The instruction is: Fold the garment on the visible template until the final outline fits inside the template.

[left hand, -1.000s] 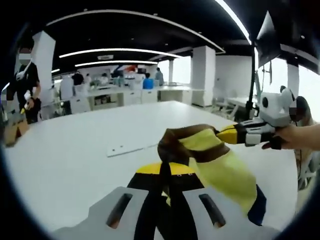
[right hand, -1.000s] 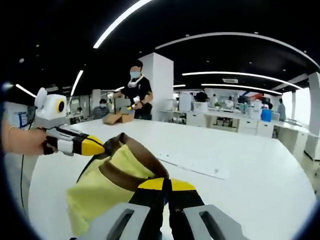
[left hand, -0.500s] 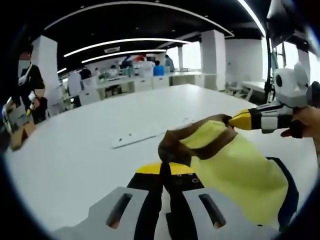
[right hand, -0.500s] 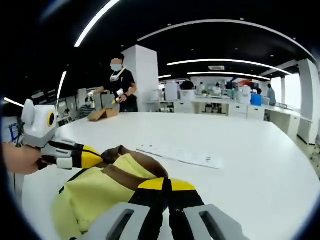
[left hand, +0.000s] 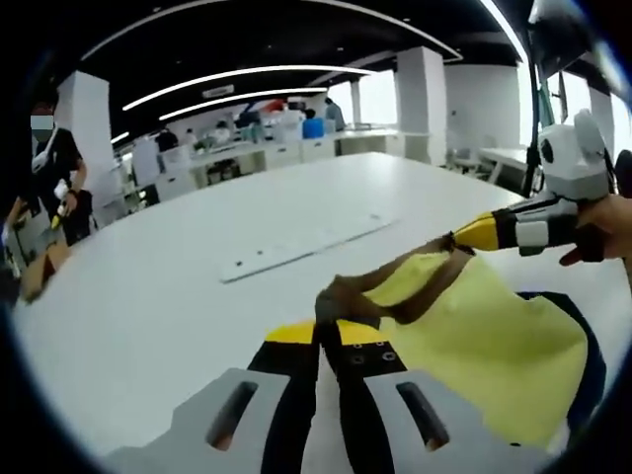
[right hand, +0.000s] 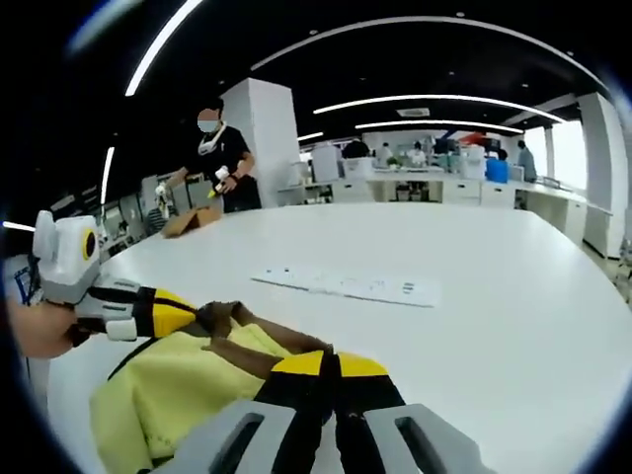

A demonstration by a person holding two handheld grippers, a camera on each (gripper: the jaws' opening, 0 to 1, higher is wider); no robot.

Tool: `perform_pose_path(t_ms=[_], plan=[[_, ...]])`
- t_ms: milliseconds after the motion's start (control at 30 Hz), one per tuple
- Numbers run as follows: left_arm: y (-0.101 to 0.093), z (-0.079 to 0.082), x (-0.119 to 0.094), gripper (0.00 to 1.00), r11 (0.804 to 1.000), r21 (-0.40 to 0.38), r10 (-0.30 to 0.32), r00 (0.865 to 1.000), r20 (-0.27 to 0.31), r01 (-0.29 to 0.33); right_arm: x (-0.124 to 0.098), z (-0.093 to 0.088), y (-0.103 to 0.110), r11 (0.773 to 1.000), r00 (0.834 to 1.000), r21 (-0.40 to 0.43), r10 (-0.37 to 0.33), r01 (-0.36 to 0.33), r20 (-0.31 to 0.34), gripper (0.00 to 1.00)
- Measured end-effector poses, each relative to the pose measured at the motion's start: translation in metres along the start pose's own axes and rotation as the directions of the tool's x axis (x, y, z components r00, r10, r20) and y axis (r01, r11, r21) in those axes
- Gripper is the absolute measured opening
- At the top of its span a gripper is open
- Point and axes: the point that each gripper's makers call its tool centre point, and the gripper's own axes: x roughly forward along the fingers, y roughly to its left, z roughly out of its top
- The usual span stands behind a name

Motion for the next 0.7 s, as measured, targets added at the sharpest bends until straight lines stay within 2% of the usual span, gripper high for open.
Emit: perform_pose_path(t_ms=[33,167,367,533,700], plan=[[0.001,0.000,-0.003,0.06,1.000,0.008,0.002,1.000,0.001,-0.002,-0.002,0.001,0.004,1.000,1.000,-0.002,0.016,-0.016,-0.003,0.01],[0.004,0.000,-0.012,0.13,0.999,0.040,0.004,1.000,-0.002,-0.004,-0.009,0.001,0.012,0.999,0.999,-0.020,0.037,-0.037,-0.017,0.16],[0.007,-0.003,-0.033,0.21,0.994,0.111,-0.022,1.000,-0.006,0.023,-0.024,-0.004,0.024,0.996,0.996,-0.045,0.071,-0.073,-0.062,0.29],[0.010,-0.009,-0.047,0.28,0.992,0.123,-0.041,0.999,-0.020,0.044,-0.039,-0.008,0.030,0.994,0.993,-0.045,0.092,-0.096,-0.076,0.33],[0.015,-0.019,-0.055,0.31,0.992,0.113,-0.043,0.998,-0.046,0.048,-0.050,-0.015,0.028,0.994,0.990,-0.043,0.097,-0.102,-0.102,0.38]])
